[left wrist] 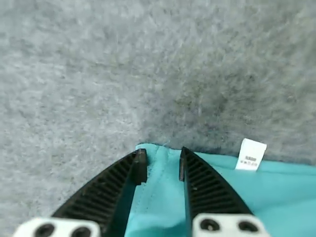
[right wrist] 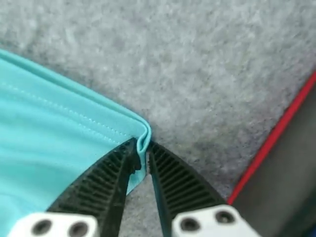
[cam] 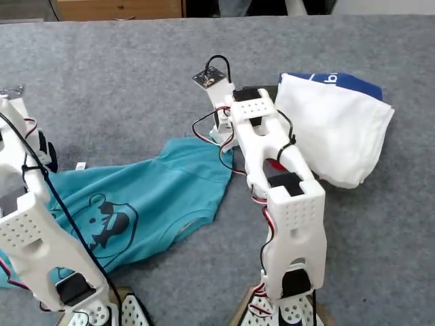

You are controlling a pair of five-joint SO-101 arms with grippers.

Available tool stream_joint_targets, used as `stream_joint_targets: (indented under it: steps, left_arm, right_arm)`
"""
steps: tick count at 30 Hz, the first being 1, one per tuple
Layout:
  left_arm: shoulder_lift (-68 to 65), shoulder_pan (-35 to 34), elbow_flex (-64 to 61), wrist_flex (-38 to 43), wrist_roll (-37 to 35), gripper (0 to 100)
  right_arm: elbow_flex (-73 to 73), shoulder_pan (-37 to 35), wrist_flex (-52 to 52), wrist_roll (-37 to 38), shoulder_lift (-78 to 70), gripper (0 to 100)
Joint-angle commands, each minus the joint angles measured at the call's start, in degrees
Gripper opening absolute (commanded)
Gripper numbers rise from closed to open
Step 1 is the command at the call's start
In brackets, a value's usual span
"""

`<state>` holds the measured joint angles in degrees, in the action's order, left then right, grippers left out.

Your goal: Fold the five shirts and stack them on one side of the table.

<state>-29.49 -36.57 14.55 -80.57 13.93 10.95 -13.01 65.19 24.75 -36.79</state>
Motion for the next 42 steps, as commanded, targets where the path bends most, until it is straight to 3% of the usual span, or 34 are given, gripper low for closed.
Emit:
stream_joint_targets:
  steps: [1, 6, 11, 15, 22, 30, 42]
  left_arm:
    - [0.26, 0.57, 0.04, 1.41, -1.76, 13]
    - [0.88, -0.04, -4.18, 1.32, -1.41, 13]
    - [0.44, -0.13, -5.32, -4.04, -1.41, 13]
    - [0.88, -1.71, -7.69, -2.55, -1.76, 14]
    - [0.97, -3.82, -3.74, -2.29, -1.76, 14]
    - [6.24, -1.36, 4.09, -6.15, -1.85, 14]
    - [1.32, -2.07, 0.75, -2.55, 0.18, 14]
  right_arm:
    - [-0.22, -0.26, -0.62, 0.26, 0.66, 1.2]
    - [-0.04, -0.35, -0.62, 0.09, 0.66, 1.2]
    - [-0.04, -0.35, -0.62, 0.09, 0.66, 1.2]
    - [-0.04, -0.35, -0.62, 0.09, 0.66, 1.2]
    - [0.04, -0.35, -0.62, 0.09, 0.66, 1.2]
    - [0.04, -0.35, -0.62, 0.09, 0.66, 1.2]
    - [-0.13, -0.35, -0.62, 0.18, 0.66, 1.2]
